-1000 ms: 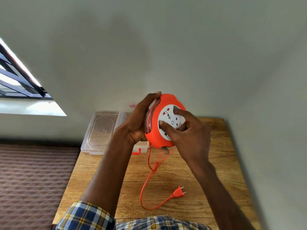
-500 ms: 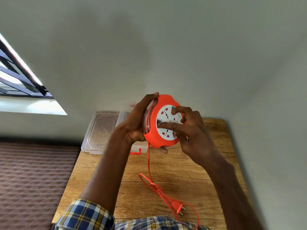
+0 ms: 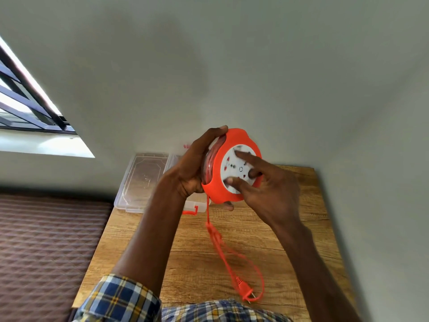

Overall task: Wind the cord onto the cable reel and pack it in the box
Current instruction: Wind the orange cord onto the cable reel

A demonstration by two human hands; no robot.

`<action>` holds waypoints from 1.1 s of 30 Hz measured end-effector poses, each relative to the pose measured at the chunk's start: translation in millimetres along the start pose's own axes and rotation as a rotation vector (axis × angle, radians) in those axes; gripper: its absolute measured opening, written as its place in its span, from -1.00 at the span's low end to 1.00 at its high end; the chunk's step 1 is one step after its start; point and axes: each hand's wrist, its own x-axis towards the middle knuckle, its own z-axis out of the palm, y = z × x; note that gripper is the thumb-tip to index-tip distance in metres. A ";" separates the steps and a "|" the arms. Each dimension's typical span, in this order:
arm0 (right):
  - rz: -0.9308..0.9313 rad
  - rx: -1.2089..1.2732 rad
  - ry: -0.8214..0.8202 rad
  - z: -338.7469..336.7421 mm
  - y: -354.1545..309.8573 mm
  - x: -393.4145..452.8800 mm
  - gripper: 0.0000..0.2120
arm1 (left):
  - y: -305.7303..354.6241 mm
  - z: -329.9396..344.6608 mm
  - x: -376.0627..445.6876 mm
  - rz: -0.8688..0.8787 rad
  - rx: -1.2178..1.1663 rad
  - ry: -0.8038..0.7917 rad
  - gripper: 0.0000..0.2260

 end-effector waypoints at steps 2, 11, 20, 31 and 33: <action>0.094 0.071 0.091 5.7 -7.4 0.0 -0.43 | -0.7 3.7 0.9 0.030 -0.028 0.016 -0.51; -0.093 -0.219 0.086 1.8 1.3 3.7 -0.54 | -5.3 1.8 3.3 0.076 -0.075 0.018 -0.42; -0.033 0.207 0.123 8.6 13.8 3.3 -0.68 | -8.4 1.1 8.3 0.189 -0.239 0.092 -0.30; 0.198 0.690 -0.507 30.8 47.0 -15.1 -0.53 | -19.9 -23.8 26.5 0.589 -0.717 0.514 -0.22; 0.221 0.721 -0.465 34.7 39.0 -15.3 -0.71 | -22.2 -26.5 25.5 0.604 -0.731 0.538 -0.23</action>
